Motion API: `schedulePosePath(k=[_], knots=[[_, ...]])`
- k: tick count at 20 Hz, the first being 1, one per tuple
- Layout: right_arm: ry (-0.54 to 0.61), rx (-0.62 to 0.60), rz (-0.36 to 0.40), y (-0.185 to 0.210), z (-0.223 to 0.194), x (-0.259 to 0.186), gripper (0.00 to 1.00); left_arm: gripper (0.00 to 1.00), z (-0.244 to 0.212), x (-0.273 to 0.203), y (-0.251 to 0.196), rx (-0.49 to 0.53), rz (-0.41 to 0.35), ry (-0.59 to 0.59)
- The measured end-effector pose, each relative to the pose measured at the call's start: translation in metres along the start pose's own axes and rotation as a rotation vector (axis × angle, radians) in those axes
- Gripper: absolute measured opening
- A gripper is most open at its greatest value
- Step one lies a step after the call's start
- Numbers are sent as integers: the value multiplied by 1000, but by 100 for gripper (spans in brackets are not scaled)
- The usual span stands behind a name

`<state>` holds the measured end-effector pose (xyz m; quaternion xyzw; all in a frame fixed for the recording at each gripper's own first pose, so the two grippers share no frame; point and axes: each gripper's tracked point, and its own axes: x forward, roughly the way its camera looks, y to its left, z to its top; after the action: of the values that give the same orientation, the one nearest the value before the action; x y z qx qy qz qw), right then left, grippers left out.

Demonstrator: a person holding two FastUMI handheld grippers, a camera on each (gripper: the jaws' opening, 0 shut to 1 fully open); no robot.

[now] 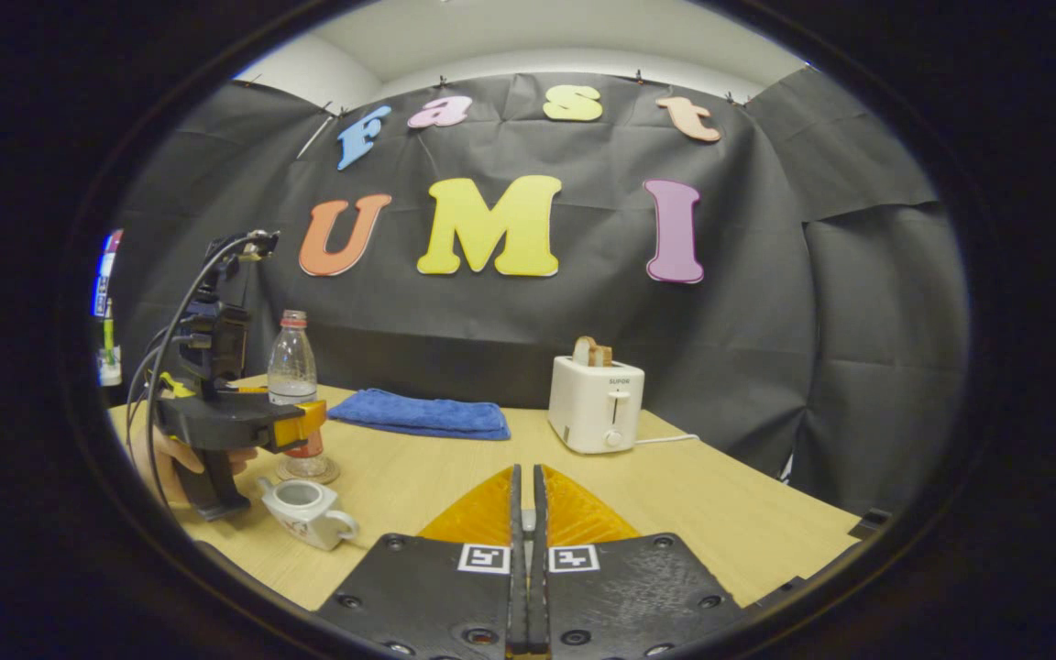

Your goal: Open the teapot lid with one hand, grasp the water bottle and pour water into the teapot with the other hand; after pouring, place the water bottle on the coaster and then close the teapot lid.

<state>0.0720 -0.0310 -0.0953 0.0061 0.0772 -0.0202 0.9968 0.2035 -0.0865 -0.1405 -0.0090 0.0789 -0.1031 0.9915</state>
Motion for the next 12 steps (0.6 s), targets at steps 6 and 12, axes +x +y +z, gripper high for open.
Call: schedulePosePath(k=[6, 12], knots=[[11, 1, 18, 9, -3, -3, 0, 100, 9, -16, -7, -1, -32, -27], [7, 28, 62, 27, 2, -10, 1, 100, 21, -51, 1, -8, -29, -62]])
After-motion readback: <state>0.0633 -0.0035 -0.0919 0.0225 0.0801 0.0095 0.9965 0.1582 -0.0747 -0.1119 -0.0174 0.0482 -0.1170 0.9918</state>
